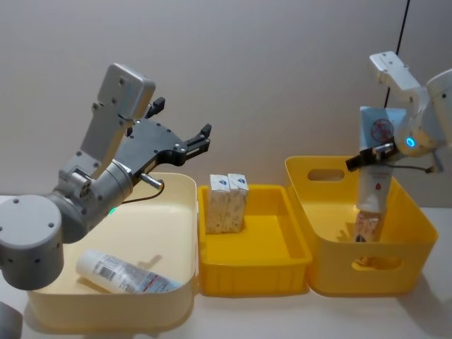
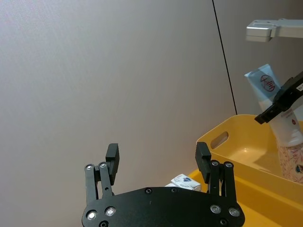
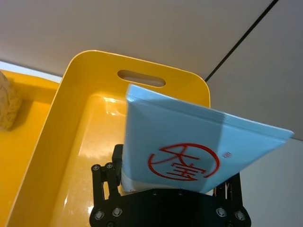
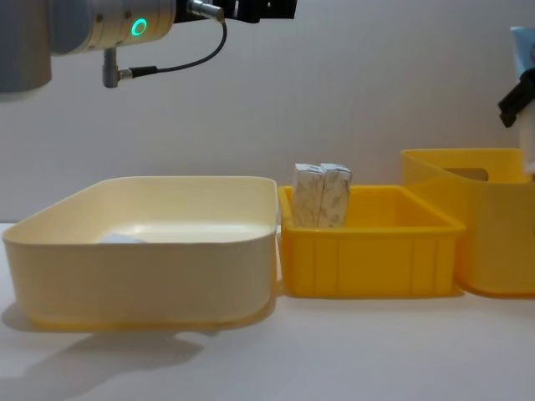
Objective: Bimanual collaborative sorting of washing and personal care products
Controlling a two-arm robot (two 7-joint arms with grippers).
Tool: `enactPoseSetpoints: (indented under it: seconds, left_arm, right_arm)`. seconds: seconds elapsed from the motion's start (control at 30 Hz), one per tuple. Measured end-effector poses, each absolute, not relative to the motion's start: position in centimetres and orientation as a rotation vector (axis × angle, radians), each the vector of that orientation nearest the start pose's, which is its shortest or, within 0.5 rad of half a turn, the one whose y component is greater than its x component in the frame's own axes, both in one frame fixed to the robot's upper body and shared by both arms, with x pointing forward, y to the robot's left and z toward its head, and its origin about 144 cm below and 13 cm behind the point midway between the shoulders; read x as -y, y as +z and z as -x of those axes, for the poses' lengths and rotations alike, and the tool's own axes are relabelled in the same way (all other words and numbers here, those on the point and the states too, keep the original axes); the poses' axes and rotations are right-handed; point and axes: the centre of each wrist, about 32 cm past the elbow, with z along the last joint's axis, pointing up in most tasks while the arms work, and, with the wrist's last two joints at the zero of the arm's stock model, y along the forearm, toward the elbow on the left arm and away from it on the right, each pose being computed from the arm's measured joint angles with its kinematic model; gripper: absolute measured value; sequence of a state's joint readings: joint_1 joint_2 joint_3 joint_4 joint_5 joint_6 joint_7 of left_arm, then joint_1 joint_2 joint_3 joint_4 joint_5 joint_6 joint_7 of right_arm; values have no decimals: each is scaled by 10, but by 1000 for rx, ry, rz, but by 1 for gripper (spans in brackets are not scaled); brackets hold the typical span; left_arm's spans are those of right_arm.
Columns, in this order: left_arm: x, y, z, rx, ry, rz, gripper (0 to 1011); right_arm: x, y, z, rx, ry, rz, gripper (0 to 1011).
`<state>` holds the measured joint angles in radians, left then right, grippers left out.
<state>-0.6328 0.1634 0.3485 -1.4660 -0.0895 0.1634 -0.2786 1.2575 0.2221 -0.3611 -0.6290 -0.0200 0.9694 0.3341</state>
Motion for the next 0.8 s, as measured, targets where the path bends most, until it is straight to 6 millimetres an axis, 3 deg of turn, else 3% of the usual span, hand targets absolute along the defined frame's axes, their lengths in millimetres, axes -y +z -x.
enactPoseSetpoints:
  seconds: [0.43,0.8]
  left_arm:
    - [-172,1342,-583,398,1004,22,1003]
    - [-172,1342,-583,398,1004,22,1003]
  right_arm:
    - [264,1431,-719,-355,-1434,751,1001]
    - [255,1431,-721,-351,-1440,746,1001]
